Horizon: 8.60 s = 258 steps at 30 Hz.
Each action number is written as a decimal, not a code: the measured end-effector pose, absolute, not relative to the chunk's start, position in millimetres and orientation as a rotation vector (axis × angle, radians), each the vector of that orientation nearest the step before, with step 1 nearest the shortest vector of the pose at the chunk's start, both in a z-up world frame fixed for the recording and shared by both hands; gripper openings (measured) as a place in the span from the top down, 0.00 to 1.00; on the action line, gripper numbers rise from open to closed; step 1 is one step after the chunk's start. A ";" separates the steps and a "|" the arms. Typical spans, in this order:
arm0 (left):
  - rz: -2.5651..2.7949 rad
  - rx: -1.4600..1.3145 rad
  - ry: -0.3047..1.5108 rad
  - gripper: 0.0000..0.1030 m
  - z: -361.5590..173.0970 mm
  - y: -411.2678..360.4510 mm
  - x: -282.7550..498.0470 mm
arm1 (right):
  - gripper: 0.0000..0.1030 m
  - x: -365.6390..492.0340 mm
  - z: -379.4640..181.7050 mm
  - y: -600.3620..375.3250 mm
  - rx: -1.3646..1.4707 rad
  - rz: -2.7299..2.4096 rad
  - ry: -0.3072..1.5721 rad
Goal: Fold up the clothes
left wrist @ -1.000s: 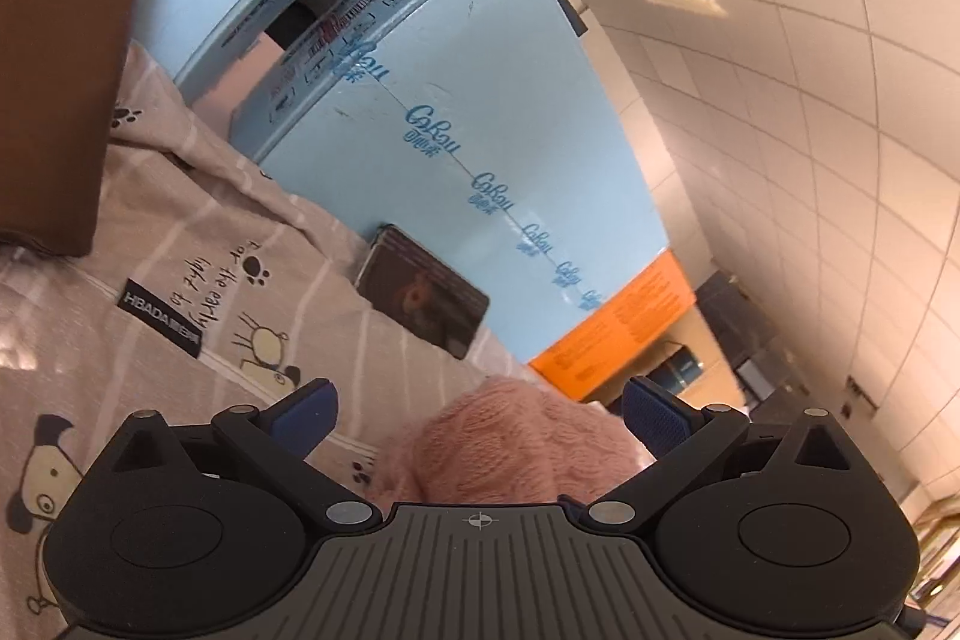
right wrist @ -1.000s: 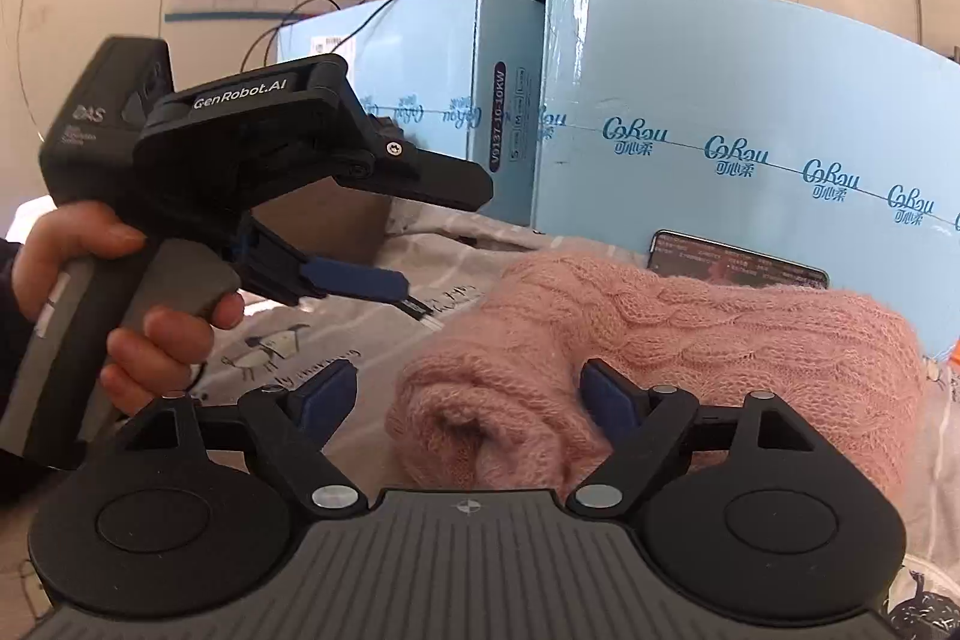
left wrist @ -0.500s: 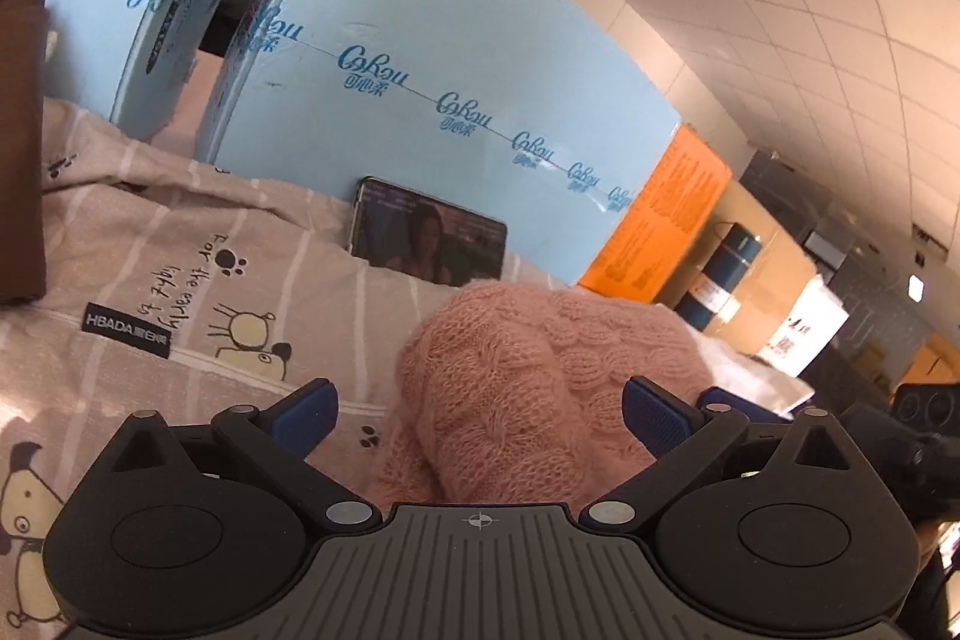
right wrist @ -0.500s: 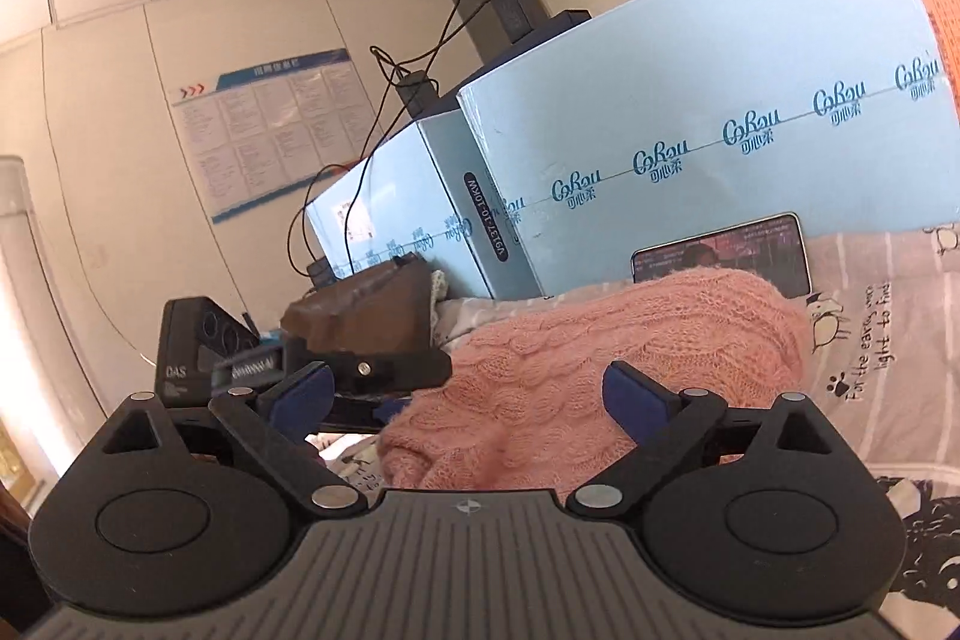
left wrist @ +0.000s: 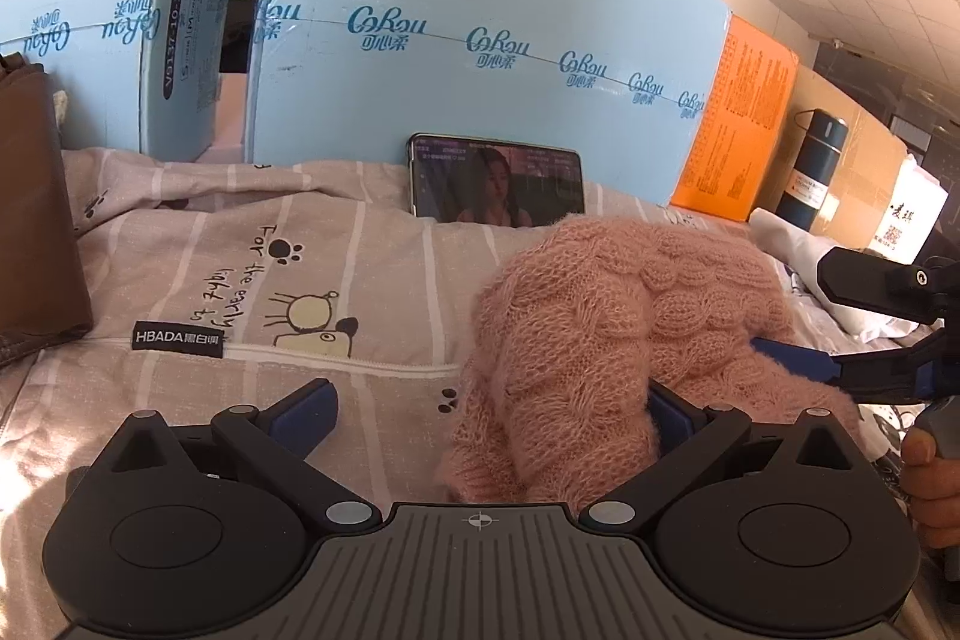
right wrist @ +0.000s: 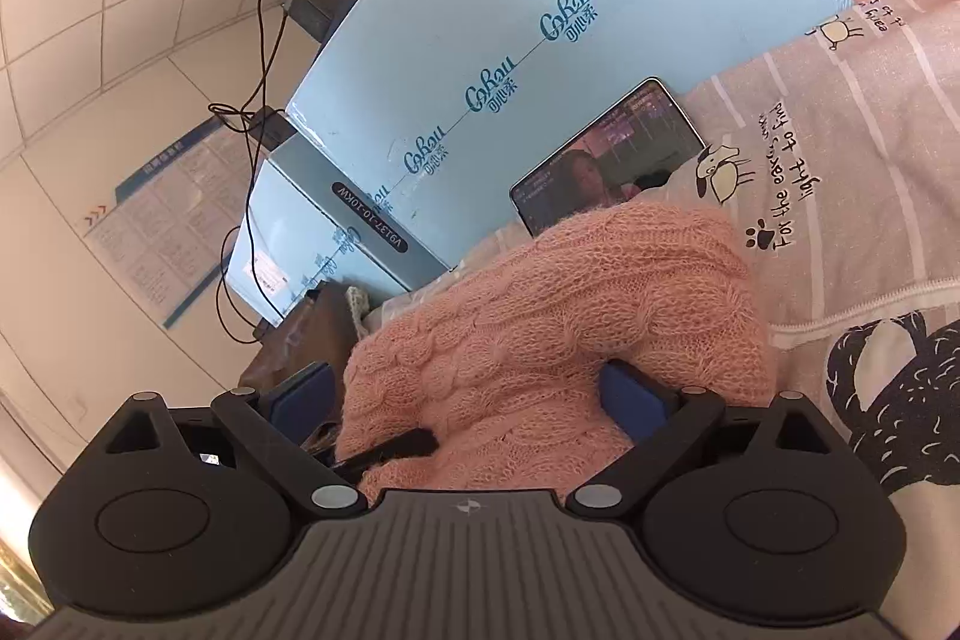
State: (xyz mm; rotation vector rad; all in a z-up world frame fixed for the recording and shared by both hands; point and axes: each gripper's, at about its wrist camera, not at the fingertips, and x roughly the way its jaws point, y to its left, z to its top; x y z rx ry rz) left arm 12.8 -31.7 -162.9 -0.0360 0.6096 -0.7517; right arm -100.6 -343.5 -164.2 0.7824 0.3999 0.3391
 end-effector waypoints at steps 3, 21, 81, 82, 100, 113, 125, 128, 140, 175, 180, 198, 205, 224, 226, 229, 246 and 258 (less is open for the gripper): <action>-0.786 -0.087 0.622 0.00 -162.5 -26.6 15.6 | 0.05 -104.7 -163.1 -343.4 0.780 0.358 0.374; -0.737 -0.233 0.705 0.00 -171.1 -36.6 1.6 | 0.00 -114.6 -167.0 -344.4 0.676 0.131 0.527; -1.146 -0.243 0.545 0.32 -156.9 -468.7 -19.2 | 0.58 -212.1 -117.0 -690.4 0.768 -0.557 0.018; -1.125 -0.250 0.537 0.23 -158.0 -466.8 -19.1 | 0.58 -208.0 -119.0 -689.6 0.748 -0.585 0.041; -0.926 -0.084 0.600 0.00 -179.4 -470.7 -0.4 | 0.11 -165.3 -154.0 -691.6 0.558 -0.868 0.359; -0.986 -0.049 0.462 0.00 -126.4 -415.8 -28.4 | 0.01 -228.9 -69.4 -655.0 0.509 -0.885 0.049; -1.019 0.037 0.439 0.00 -91.5 -312.3 -45.0 | 0.00 -239.5 -23.9 -604.2 0.505 -0.862 -0.084; -1.041 0.026 0.412 0.00 -78.2 -286.4 -47.5 | 0.00 -248.9 -14.5 -584.8 0.499 -0.855 -0.117; -1.145 0.013 0.421 0.00 -59.6 -244.7 -46.9 | 0.00 -290.8 38.0 -452.4 0.230 -0.877 -0.036; -1.048 0.018 0.404 0.00 -70.7 -238.1 -25.2 | 0.00 -202.6 -42.1 -396.6 0.422 -1.153 0.319; -1.006 0.036 0.412 0.00 -76.0 -241.2 -18.5 | 0.00 -204.1 -57.7 -401.6 0.420 -1.190 0.309; -0.911 0.089 0.371 0.00 -105.9 -260.1 -0.9 | 0.00 -172.5 -108.1 -424.7 0.371 -1.147 0.302; -0.919 0.140 0.359 0.00 -112.0 -267.7 -9.4 | 0.00 -174.3 -117.2 -425.9 0.355 -1.137 0.264; -0.960 0.189 0.348 0.00 -113.6 -274.0 -20.6 | 0.00 -166.5 -126.8 -431.2 0.366 -1.116 0.294; -0.964 0.197 0.345 0.00 -114.6 -275.5 -22.6 | 0.00 -166.6 -127.3 -431.6 0.368 -1.116 0.292; -0.970 0.209 0.348 0.00 -116.9 -277.5 -24.3 | 0.00 -165.6 -128.3 -432.6 0.369 -1.113 0.296; -0.957 0.211 0.349 0.00 -117.5 -276.4 -22.3 | 0.00 -168.2 -126.3 -430.7 0.364 -1.113 0.276; -0.954 0.200 0.350 0.00 -116.5 -274.9 -20.6 | 0.00 -167.8 -127.7 -430.7 0.364 -1.114 0.287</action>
